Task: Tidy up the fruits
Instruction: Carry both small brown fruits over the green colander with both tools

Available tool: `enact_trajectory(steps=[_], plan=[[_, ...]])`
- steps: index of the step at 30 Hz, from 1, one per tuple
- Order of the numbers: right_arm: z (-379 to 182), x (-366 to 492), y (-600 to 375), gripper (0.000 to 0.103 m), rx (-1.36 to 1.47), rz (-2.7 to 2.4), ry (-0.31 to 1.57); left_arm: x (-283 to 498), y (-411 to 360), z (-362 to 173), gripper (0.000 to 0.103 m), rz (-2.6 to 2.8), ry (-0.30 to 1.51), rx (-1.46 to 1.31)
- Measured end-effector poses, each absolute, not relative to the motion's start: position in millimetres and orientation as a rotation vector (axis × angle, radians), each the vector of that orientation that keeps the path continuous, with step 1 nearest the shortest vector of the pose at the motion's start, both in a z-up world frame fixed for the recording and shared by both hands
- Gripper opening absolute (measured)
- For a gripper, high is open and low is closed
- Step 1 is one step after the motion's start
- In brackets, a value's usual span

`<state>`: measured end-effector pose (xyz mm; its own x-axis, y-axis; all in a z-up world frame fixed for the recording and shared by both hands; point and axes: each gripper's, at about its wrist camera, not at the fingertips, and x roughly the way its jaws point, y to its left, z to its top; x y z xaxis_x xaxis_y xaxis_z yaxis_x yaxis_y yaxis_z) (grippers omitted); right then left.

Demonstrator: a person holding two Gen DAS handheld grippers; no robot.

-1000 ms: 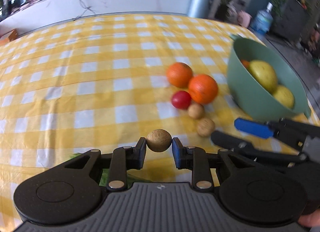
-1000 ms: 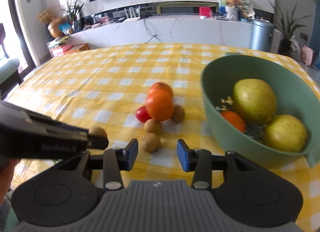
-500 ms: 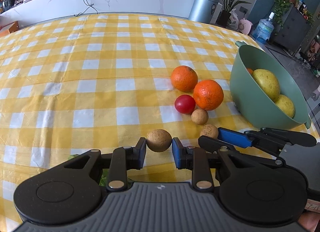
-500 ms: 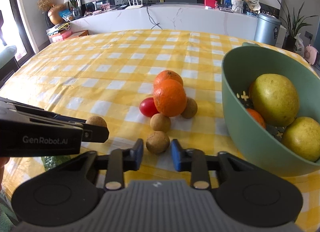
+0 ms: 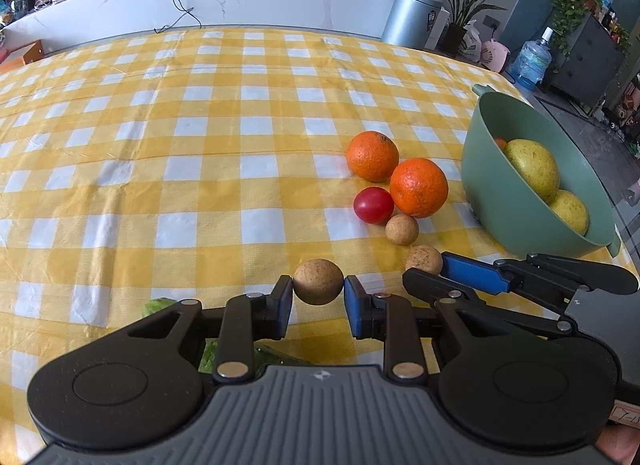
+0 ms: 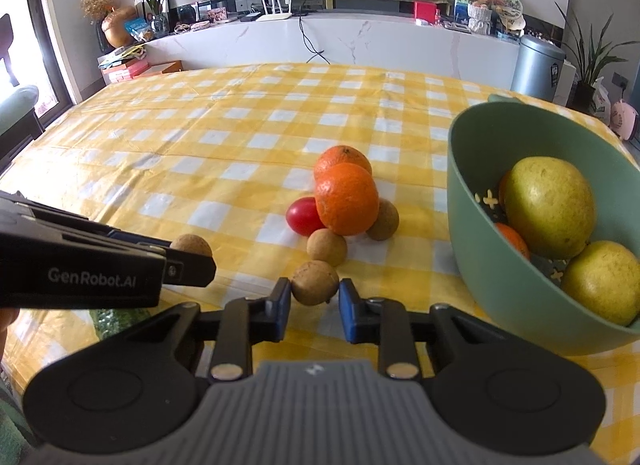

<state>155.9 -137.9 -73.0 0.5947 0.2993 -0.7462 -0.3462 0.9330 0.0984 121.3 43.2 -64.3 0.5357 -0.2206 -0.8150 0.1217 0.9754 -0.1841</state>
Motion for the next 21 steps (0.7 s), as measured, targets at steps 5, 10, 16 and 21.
enact_trajectory(steps=[5,10,16,21], plan=[[-61.5,145.1,-142.8,0.022,-0.058,0.377,0.825,112.7,39.5,-54.3,0.031,-0.206,0.97,-0.104],[-45.7,128.0,-154.1,0.022,-0.062,0.372,0.786,104.2,29.1,-40.0,0.031,-0.215,0.941,-0.091],[-29.4,107.2,-174.0,0.022,-0.054,0.355,0.751,95.6,11.9,-21.7,0.031,-0.233,0.908,-0.082],[-11.7,92.0,-193.0,0.022,-0.036,0.333,0.706,87.8,-5.3,-8.2,0.031,-0.253,0.881,-0.075]])
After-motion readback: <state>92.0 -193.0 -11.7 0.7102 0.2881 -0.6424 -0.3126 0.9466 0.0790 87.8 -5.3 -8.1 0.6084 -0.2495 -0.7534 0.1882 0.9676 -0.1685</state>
